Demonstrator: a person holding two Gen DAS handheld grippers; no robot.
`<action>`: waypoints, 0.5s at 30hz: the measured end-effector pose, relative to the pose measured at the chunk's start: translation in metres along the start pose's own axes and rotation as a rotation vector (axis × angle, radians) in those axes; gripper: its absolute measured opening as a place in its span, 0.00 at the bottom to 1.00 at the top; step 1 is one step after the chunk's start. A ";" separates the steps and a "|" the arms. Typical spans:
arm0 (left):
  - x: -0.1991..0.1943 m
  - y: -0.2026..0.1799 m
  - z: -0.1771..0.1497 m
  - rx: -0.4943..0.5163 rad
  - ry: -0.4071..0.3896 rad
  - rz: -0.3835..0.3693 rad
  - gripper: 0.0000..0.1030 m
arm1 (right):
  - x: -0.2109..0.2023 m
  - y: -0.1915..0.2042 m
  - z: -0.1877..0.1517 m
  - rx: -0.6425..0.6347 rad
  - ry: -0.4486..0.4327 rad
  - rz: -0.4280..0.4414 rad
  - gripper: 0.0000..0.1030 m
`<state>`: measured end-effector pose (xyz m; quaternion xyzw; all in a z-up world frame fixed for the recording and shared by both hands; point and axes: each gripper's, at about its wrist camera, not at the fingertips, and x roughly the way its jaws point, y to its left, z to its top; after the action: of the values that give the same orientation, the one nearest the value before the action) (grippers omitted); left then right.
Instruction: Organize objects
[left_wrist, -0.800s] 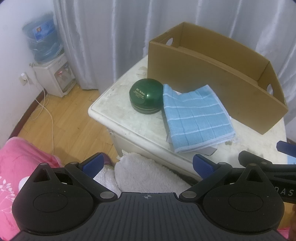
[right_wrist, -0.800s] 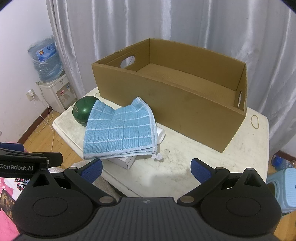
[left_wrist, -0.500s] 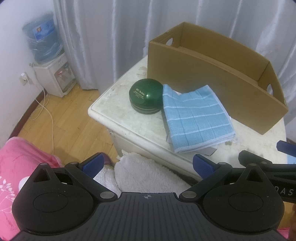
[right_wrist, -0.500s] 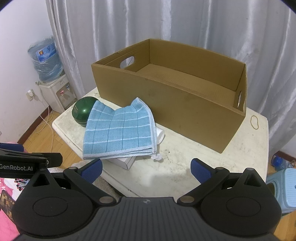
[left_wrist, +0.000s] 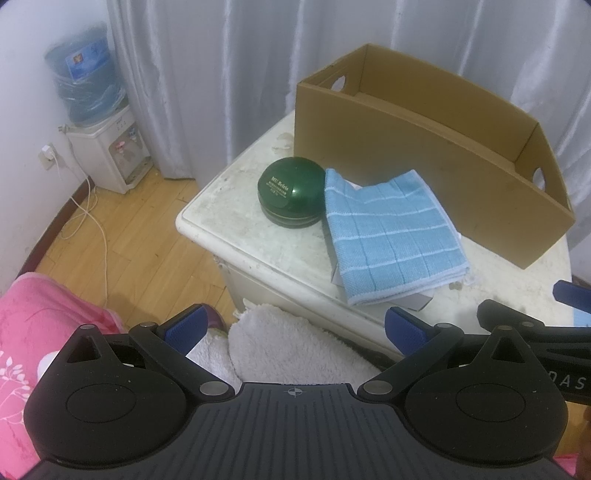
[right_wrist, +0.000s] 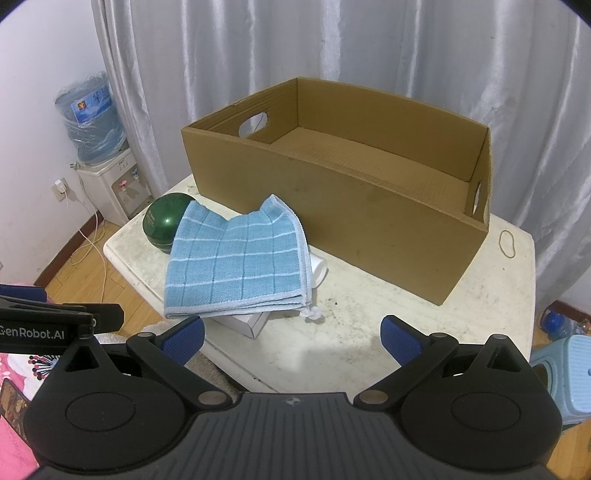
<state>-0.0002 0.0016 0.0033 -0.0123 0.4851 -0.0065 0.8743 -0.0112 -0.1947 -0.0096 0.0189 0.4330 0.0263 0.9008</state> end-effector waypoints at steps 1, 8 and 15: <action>0.000 0.000 0.000 0.000 0.000 0.001 1.00 | 0.000 0.000 0.001 0.000 0.000 -0.001 1.00; 0.000 0.000 0.000 0.001 0.000 0.001 1.00 | 0.000 -0.002 0.001 0.000 -0.003 -0.002 1.00; -0.001 0.000 0.001 -0.002 -0.003 0.004 1.00 | -0.001 -0.003 0.002 0.005 -0.012 -0.005 1.00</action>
<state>0.0004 0.0015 0.0048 -0.0122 0.4840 -0.0045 0.8750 -0.0097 -0.1981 -0.0081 0.0201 0.4276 0.0228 0.9034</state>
